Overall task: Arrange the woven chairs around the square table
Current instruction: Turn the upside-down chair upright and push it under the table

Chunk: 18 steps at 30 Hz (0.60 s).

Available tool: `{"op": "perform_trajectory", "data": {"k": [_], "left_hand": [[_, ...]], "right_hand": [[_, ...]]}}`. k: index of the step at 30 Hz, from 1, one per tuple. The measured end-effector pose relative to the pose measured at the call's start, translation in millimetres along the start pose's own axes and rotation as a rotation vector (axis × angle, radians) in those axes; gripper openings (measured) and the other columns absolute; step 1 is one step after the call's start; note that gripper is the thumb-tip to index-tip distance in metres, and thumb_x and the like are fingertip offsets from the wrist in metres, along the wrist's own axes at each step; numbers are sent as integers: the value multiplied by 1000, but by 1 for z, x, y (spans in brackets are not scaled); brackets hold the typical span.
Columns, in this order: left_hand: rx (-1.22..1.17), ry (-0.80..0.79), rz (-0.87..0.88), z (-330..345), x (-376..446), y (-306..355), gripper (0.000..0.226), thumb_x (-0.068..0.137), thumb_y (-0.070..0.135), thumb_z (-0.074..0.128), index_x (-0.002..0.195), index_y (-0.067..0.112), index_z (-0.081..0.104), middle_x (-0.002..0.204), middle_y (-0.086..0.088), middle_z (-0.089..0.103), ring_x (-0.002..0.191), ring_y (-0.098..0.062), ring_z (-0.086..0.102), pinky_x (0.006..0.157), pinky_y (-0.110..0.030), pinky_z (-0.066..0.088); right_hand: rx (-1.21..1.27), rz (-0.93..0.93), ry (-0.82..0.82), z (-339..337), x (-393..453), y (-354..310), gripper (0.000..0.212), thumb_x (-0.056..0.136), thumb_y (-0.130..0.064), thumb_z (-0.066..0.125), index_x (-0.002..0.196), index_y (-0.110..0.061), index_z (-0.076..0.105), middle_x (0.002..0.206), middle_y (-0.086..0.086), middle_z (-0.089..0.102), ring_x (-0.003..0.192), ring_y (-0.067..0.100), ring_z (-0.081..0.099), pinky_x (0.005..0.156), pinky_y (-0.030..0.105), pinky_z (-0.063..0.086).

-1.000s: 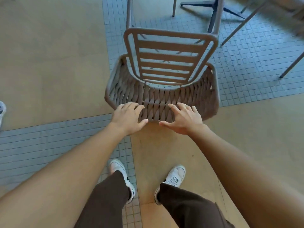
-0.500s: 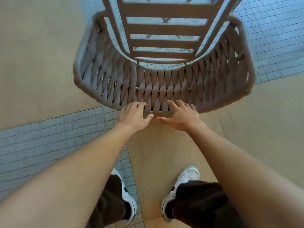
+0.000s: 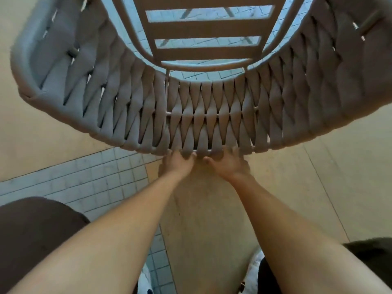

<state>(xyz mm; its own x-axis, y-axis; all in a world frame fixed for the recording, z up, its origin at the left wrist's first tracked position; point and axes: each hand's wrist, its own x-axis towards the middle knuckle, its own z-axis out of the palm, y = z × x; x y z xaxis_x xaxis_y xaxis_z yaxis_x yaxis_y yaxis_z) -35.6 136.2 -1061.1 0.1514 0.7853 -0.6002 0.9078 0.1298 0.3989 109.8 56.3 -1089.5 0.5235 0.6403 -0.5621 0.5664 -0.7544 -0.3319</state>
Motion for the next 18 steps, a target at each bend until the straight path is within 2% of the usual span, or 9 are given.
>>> {"op": "perform_trajectory", "data": {"k": [3, 5, 7, 8, 11, 14, 18], "left_hand": [[-447, -79, -242, 16, 18, 1, 69, 92, 57, 60, 150, 25, 42, 149, -7, 48, 135, -31, 45, 111, -46, 38], [-710, -140, -421, 27, 29, 4, 71, 92, 54, 63, 150, 19, 41, 147, -10, 49, 130, -30, 48, 102, -40, 41], [-863, -140, -507, 36, 42, 5, 69, 92, 46, 65, 148, 12, 43, 143, -13, 52, 118, -29, 53, 88, -35, 42], [-937, -110, -529, 39, 48, 4, 68, 92, 43, 67, 147, 10, 42, 142, -14, 53, 116, -29, 55, 87, -34, 44], [-1186, -7, -589, 46, 65, -3, 77, 87, 35, 76, 150, 11, 38, 146, -14, 50, 131, -32, 50, 111, -43, 42], [-1327, 23, -616, 50, 73, -6, 78, 83, 36, 81, 147, 12, 44, 141, -12, 57, 128, -31, 54, 111, -45, 44], [-1346, 78, -631, 59, 74, -11, 82, 78, 41, 83, 145, 12, 45, 137, -14, 59, 127, -34, 55, 110, -48, 45]], "right_hand": [[405, 96, -69, 22, 13, 1, 91, 78, -64, 74, 151, -25, 36, 155, 9, 40, 141, 31, 40, 112, 54, 40], [765, 244, -83, 33, 23, 1, 93, 73, -56, 84, 148, -21, 41, 146, 5, 50, 133, 28, 48, 108, 52, 45], [1077, 382, -102, 41, 32, 1, 84, 74, -48, 86, 142, -17, 47, 139, 6, 56, 121, 28, 56, 99, 47, 51], [1225, 431, -104, 44, 37, 1, 77, 76, -43, 87, 138, -17, 49, 137, 7, 59, 116, 28, 59, 94, 45, 53], [1589, 551, -72, 47, 50, 3, 82, 75, -38, 89, 143, -18, 48, 132, 12, 63, 113, 32, 64, 96, 49, 55], [1673, 612, -7, 50, 53, -2, 79, 76, -40, 89, 142, -20, 50, 129, 12, 64, 114, 34, 64, 97, 54, 55], [1651, 689, 119, 52, 54, -11, 71, 85, -33, 83, 144, -19, 45, 133, 13, 62, 119, 35, 62, 100, 57, 53]]}}
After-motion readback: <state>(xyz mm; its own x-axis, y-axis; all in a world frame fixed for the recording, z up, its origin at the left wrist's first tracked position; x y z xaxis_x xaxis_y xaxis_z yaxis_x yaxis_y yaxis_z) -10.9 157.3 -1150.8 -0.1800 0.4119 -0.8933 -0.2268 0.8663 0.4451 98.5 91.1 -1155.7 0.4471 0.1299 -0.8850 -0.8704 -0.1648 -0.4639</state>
